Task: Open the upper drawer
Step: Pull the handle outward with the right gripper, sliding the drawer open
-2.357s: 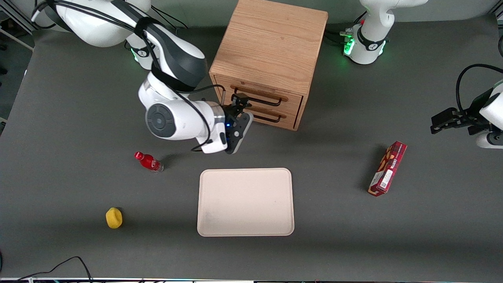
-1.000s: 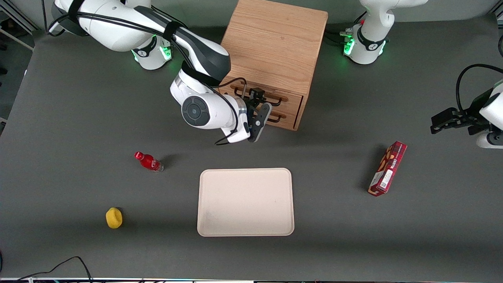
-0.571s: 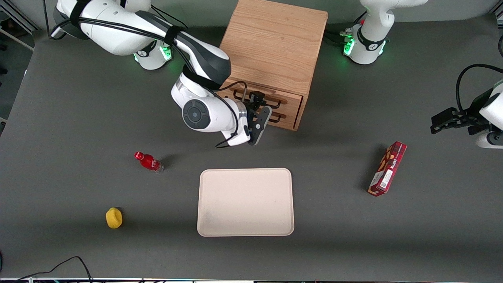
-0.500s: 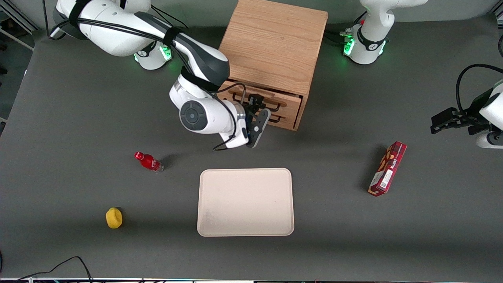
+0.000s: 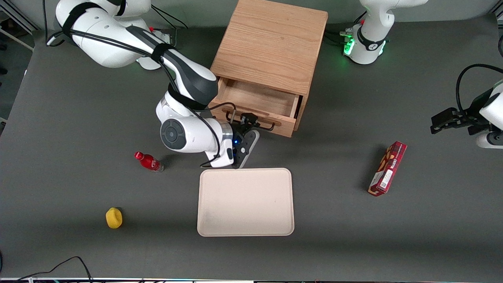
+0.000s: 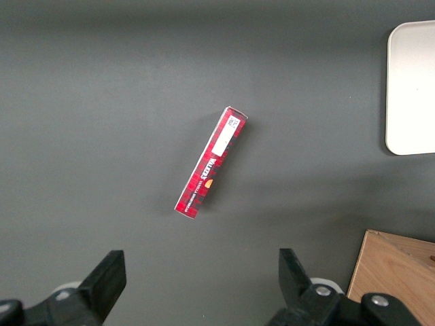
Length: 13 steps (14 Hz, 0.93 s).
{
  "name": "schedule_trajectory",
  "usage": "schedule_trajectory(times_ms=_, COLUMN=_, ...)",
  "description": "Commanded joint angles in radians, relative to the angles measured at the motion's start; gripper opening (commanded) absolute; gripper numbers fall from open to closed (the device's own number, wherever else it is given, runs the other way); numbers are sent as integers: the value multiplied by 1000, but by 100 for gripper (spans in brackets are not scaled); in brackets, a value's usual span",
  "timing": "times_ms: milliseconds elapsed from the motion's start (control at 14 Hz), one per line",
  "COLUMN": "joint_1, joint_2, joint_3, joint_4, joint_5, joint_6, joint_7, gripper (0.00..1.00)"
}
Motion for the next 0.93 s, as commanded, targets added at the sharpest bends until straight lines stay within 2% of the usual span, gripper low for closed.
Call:
schedule_trajectory(times_ms=0, joint_1=12, joint_2=40, joint_3=-12, joint_4=70, joint_5=-30, joint_6=-4, joint_7=3, gripper=100)
schedule_trajectory(times_ms=857, joint_1=16, joint_2=106, joint_3=-93, joint_4=194, joint_5=-50, joint_6=-4, joint_7=-35, gripper=100)
